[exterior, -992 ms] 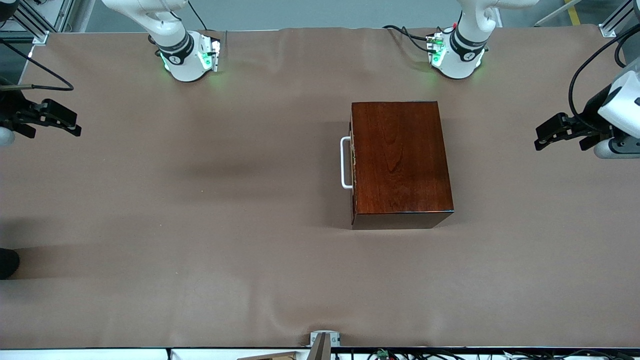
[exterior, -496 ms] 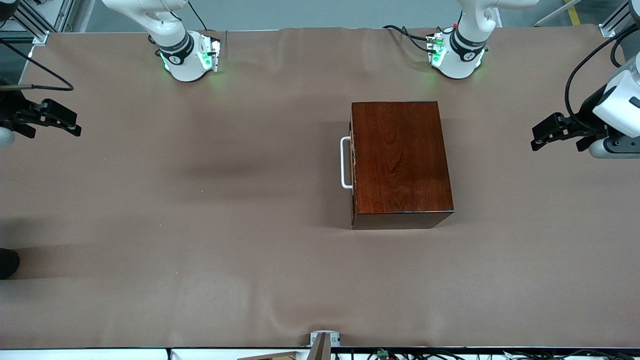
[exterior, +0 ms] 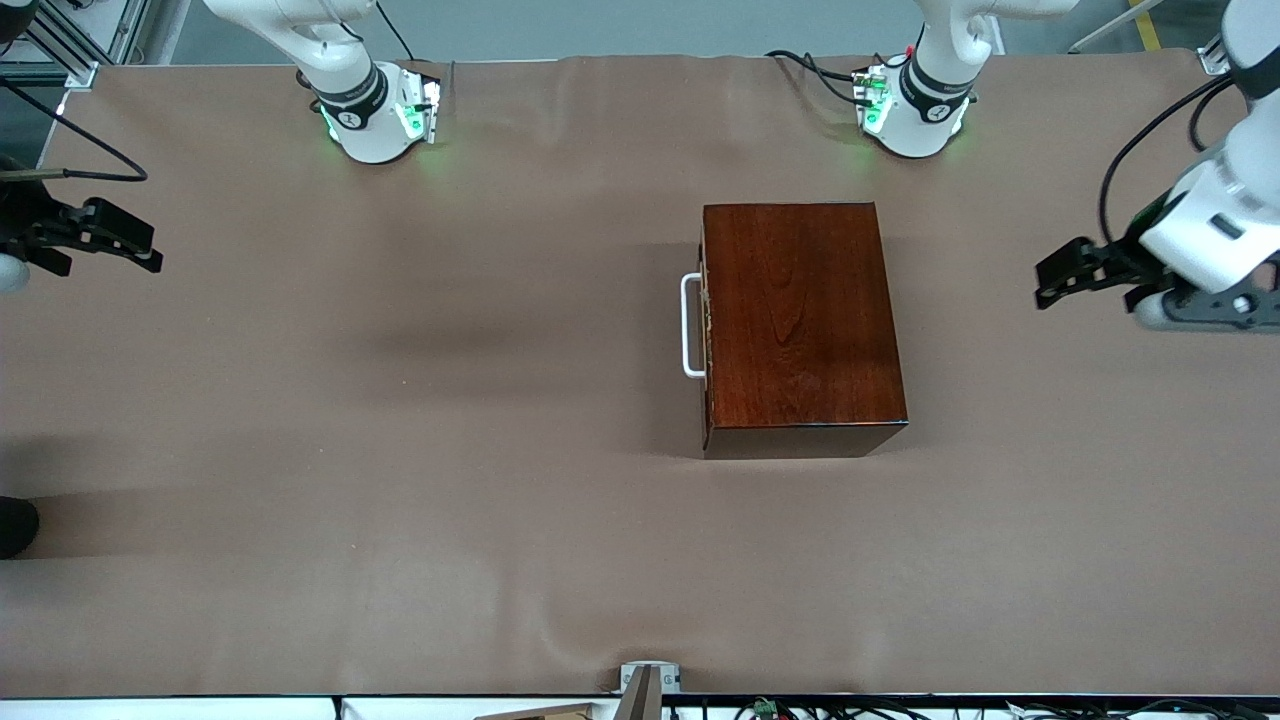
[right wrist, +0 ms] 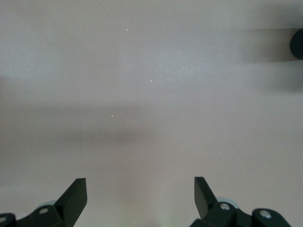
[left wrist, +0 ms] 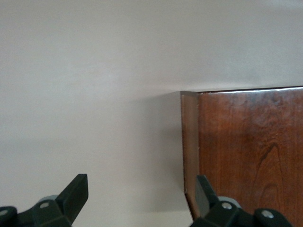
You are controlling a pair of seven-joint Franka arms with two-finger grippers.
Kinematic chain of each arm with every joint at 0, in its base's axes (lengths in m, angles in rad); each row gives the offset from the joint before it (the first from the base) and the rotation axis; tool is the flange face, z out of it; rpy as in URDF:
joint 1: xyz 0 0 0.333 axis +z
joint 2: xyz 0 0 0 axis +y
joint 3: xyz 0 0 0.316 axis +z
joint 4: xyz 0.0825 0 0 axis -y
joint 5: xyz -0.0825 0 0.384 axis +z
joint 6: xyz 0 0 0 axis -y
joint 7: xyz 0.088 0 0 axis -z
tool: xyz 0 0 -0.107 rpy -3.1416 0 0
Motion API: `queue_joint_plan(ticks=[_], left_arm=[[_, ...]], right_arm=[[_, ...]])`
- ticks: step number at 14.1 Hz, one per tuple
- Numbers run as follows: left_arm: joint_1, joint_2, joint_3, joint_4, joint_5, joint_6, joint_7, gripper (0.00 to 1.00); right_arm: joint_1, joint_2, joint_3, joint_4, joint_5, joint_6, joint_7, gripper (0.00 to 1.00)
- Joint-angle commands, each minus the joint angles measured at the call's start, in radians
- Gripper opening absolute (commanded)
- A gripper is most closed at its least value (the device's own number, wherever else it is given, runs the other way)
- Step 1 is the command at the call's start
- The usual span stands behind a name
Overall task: Open drawer, take yellow block, close drawer
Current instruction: 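Reach the left gripper toward the white drawer handle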
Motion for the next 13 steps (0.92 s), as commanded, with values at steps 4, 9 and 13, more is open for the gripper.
queue_joint_plan(ticks=[4, 9, 13], left_arm=[[-0.121, 0.143, -0.076, 0.142, -0.021, -0.004, -0.144, 1.00], [-0.375, 0.255, -0.070, 0.223, 0.016, -0.002, -0.464, 1.00], [-0.531, 0.354, -0.065, 0.286, 0.047, 0.007, -0.681, 1.00]], right_arm=[[-0.002, 0.004, -0.004, 0.015, 0.016, -0.012, 0.010, 1.00], [-0.002, 0.002, -0.004, 0.015, 0.016, -0.014, 0.010, 1.00], [-0.002, 0.002, -0.004, 0.015, 0.016, -0.022, 0.012, 1.00]])
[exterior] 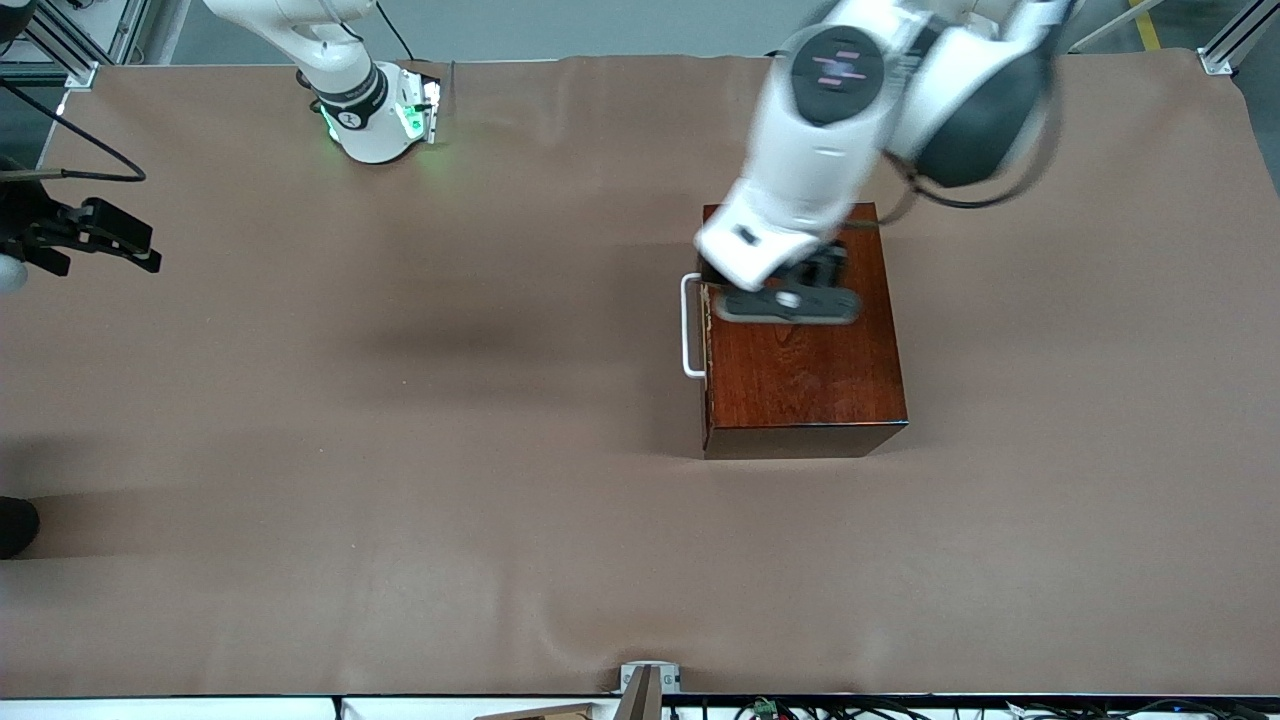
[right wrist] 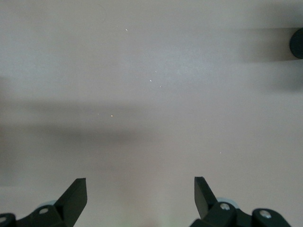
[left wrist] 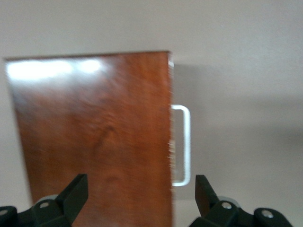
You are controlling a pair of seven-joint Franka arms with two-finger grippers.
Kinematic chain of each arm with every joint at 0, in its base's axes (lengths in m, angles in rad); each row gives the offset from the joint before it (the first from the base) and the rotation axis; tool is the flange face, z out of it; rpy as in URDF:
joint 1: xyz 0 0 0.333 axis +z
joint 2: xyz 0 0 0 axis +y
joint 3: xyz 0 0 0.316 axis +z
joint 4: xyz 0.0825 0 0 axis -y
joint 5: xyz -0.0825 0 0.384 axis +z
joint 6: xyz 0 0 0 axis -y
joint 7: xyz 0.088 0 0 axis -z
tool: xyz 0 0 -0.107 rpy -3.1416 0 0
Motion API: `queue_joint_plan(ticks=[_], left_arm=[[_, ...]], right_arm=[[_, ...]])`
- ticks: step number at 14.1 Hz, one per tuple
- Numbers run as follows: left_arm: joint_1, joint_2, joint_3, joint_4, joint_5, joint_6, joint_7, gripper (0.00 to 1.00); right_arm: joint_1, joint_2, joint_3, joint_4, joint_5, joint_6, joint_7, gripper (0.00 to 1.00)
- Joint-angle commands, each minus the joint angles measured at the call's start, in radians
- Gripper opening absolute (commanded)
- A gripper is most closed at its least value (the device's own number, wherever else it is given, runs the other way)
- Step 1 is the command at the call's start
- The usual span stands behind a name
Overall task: Open drawer, take yellow block, close drawer
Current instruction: 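Reach the left gripper toward the white drawer handle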
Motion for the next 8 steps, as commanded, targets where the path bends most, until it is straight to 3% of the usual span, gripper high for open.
queue_joint_plan(ticks=[1, 8], left_arm=[[-0.073, 0.088, 0.020, 0.078, 0.021, 0.016, -0.114, 1.00], [-0.150, 0.220, 0.021, 0.077, 0.085, 0.104, -0.185, 1.00]], right_arm=[[-0.002, 0.001, -0.001, 0.015, 0.016, -0.019, 0.012, 1.00], [0.001, 0.002, -0.001, 0.015, 0.014, -0.019, 0.062, 1.00]])
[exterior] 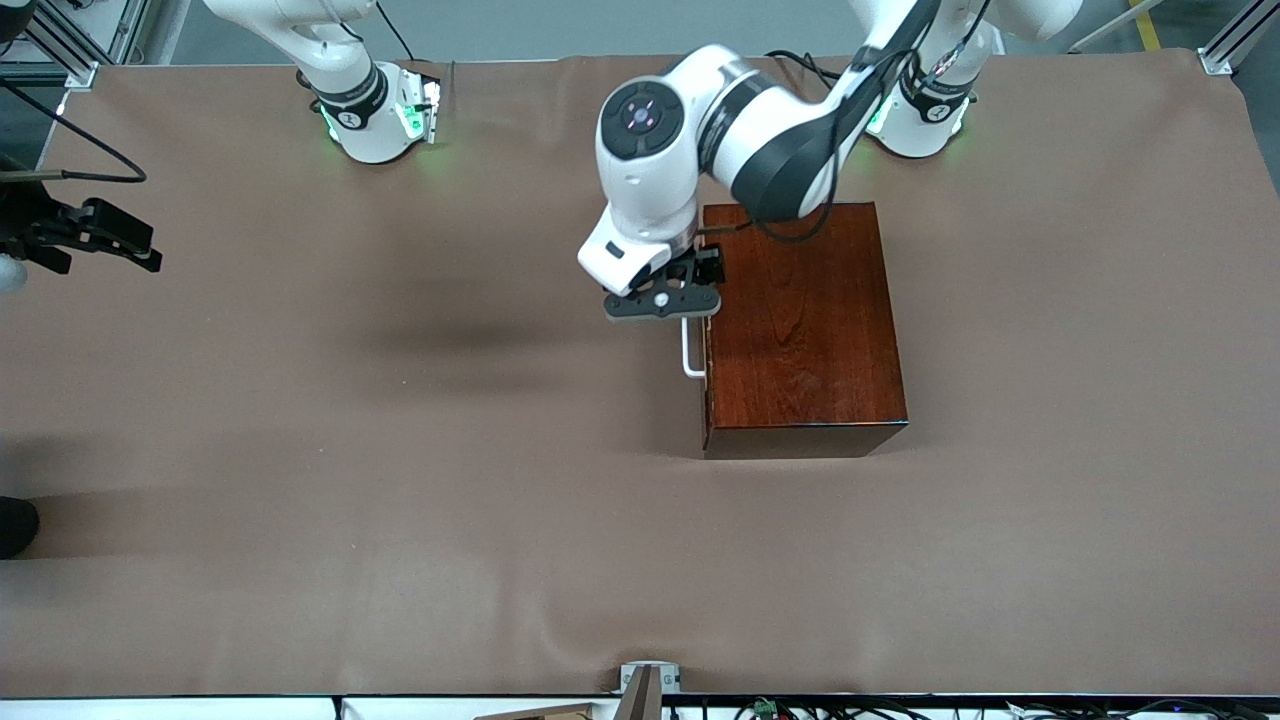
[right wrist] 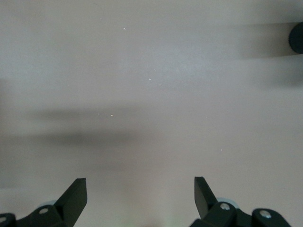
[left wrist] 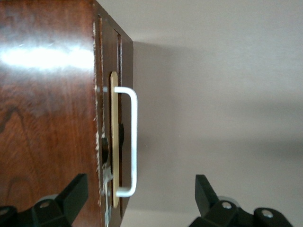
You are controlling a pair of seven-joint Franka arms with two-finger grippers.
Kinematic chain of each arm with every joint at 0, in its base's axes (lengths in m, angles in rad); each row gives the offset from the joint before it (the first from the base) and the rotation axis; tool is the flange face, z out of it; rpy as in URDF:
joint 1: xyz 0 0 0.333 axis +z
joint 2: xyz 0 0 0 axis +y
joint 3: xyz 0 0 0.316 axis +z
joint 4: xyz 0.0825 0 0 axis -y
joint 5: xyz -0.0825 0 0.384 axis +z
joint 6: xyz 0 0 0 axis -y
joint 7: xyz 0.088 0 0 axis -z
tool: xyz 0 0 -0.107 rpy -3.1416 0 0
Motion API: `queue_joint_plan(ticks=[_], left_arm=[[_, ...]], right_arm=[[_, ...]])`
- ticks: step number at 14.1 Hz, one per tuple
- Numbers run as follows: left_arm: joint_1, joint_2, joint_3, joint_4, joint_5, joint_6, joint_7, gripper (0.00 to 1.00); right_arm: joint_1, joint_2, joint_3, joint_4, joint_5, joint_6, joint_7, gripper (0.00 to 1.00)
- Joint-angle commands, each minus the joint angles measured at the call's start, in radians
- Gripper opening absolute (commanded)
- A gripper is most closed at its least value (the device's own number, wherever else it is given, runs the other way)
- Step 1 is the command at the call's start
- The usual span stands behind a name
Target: Open drawer, take yellow block, close drawer
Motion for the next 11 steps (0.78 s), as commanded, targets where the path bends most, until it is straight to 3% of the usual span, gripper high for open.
queue_joint_plan(ticks=[1, 11], left_arm=[[-0.024, 0.056, 0.014, 0.038, 0.038, 0.014, -0.014, 1.00], [-0.073, 0.147, 0.040, 0.031, 0.060, 0.078, -0.037, 1.00]], right_arm=[[0.002, 0.002, -0.001, 0.015, 0.014, -0.015, 0.031, 1.00], [0.000, 0.002, -0.001, 0.015, 0.013, -0.013, 0.031, 1.00]])
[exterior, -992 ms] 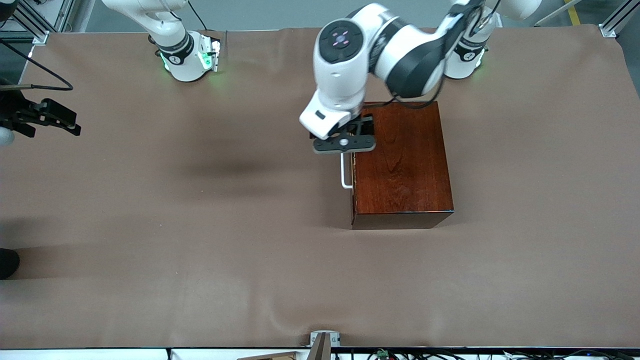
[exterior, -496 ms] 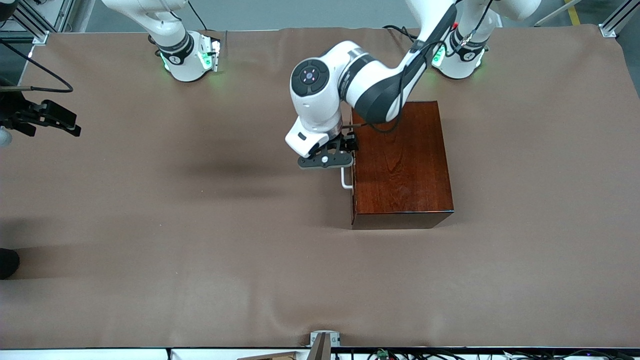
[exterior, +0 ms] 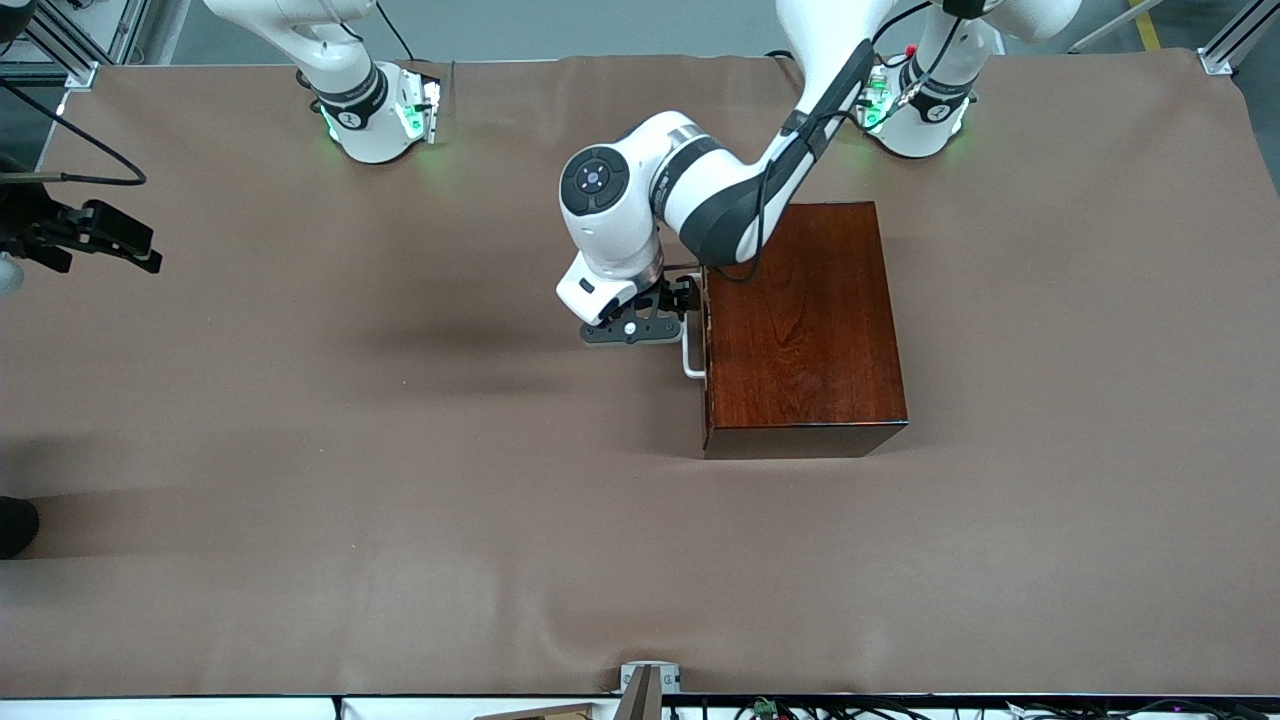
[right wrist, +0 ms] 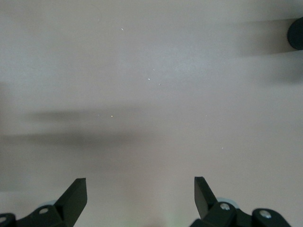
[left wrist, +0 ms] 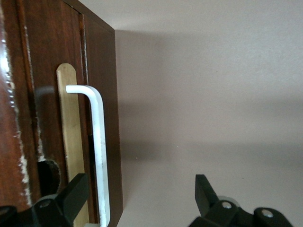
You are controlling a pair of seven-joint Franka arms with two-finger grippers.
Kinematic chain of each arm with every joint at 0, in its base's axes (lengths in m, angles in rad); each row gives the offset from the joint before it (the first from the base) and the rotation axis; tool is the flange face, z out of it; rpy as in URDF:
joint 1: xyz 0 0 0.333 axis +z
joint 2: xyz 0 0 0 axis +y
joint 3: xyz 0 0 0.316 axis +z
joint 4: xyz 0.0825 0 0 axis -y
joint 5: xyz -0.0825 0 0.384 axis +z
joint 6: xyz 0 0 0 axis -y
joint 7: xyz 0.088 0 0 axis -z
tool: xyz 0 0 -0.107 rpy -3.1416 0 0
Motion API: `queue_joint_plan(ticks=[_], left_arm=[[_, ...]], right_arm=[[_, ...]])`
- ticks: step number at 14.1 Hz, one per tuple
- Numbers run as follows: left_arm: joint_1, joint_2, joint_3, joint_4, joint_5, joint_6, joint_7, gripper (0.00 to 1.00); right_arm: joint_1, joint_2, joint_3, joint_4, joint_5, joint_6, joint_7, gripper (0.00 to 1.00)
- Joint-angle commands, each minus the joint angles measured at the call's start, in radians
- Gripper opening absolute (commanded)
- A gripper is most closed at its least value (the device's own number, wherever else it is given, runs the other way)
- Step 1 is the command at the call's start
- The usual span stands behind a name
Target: Open drawer, take yellow block, close drawer
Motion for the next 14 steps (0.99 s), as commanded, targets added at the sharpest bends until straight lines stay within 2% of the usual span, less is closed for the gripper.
queue_joint_plan(ticks=[1, 14], left_arm=[[-0.013, 0.023, 0.010, 0.021, 0.061, 0.000, -0.019, 1.00], [-0.025, 0.086, 0.010, 0.017, 0.078, 0.000, -0.022, 1.00]], right_arm=[[0.000, 0.002, -0.001, 0.015, 0.013, -0.013, 0.017, 1.00], [0.001, 0.001, -0.001, 0.015, 0.007, -0.014, 0.017, 1.00]])
